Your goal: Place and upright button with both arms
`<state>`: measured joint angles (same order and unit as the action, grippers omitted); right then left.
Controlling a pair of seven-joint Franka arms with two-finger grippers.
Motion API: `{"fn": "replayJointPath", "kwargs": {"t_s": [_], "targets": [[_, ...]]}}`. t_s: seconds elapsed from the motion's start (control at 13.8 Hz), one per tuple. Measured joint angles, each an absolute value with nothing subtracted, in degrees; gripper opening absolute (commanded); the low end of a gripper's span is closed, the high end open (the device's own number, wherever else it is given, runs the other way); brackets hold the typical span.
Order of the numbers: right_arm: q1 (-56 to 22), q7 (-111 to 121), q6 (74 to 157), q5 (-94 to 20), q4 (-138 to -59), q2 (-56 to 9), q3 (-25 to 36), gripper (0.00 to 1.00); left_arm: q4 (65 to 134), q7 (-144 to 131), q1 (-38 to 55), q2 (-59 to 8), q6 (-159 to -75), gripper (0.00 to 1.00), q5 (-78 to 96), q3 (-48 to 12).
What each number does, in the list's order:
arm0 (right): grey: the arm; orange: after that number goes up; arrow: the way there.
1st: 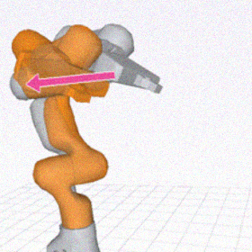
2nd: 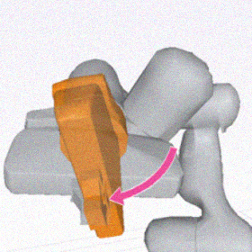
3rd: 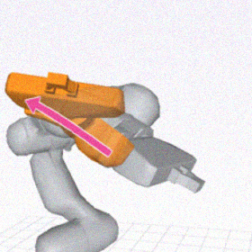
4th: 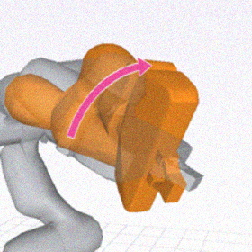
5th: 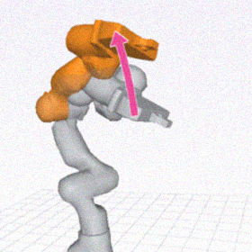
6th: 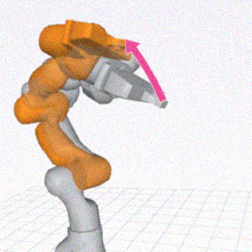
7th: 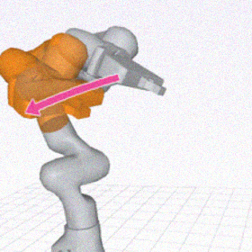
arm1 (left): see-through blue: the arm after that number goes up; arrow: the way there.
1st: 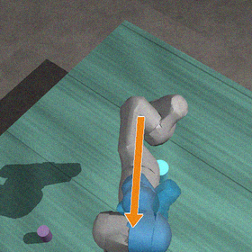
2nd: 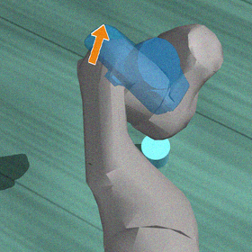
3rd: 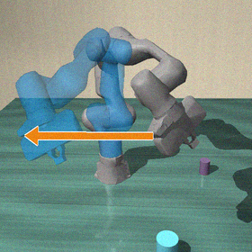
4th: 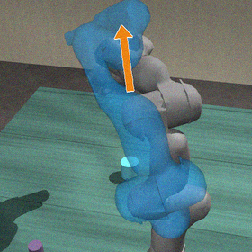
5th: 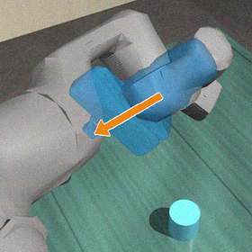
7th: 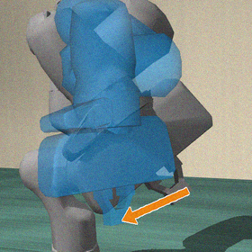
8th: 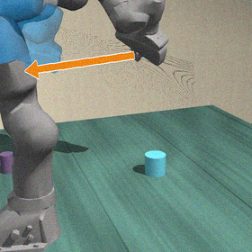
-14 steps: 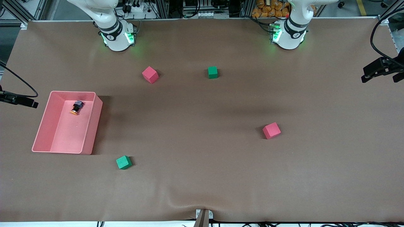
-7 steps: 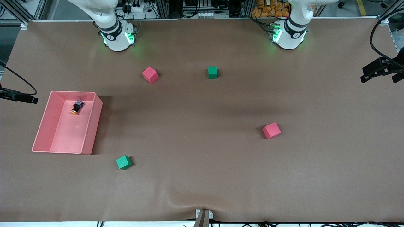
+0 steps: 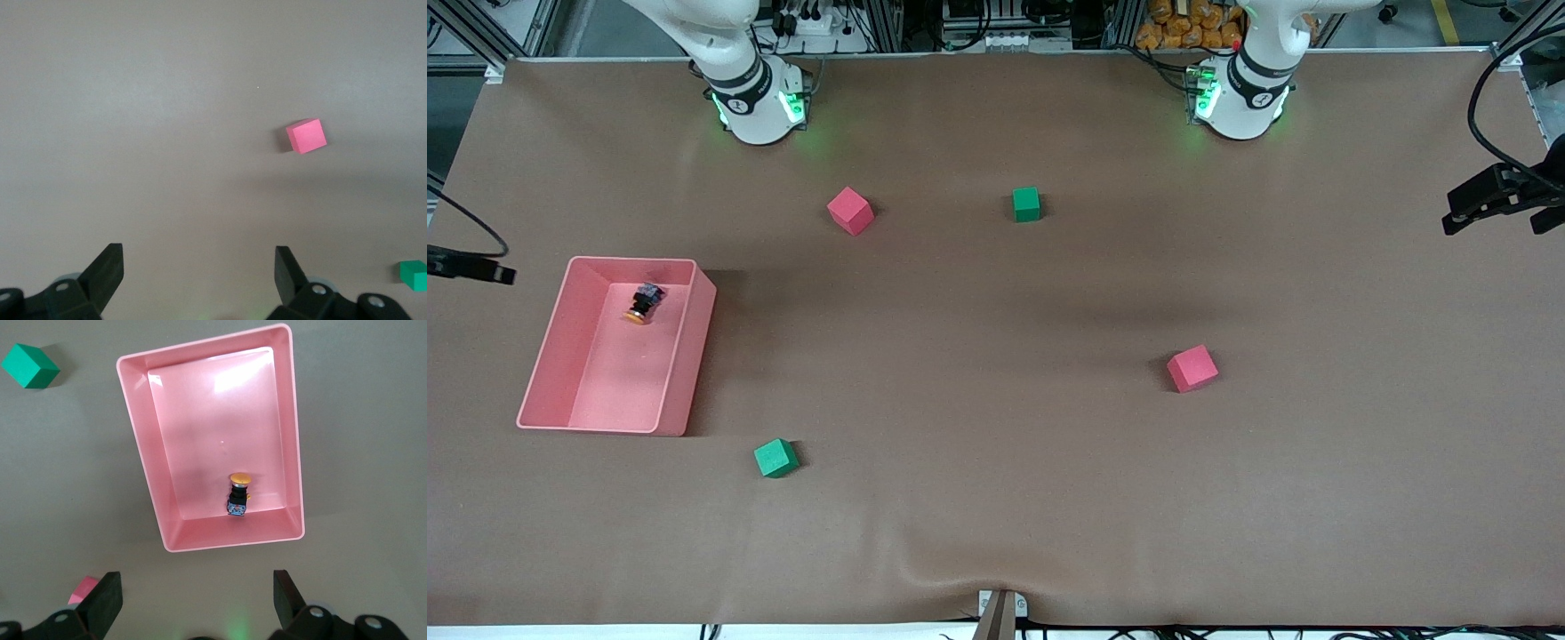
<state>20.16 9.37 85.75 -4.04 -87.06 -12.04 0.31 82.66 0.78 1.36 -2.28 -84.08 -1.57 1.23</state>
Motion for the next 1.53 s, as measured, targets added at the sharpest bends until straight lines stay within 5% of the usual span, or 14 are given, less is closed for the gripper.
{"fn": "replayJointPath", "kwargs": {"t_s": [0.51,1.09,1.53], "targets": [[21.31,10.76,89.35,-1.74,-91.42,-17.96,-0.25,1.0,82.67,0.78,1.36,-2.31,-84.08,1.0,-1.57,1.22],[20.38,5.75,122.64,2.27,-116.2,-18.92,-0.4,1.0,82.69,0.78,1.35,-2.34,-84.08,1.0,-1.57,1.23],[18.77,1.07,131.02,2.29,-124.74,-18.85,-0.3,1.0,82.7,0.78,1.38,-2.38,-84.08,1.0,-1.57,1.21]]}}
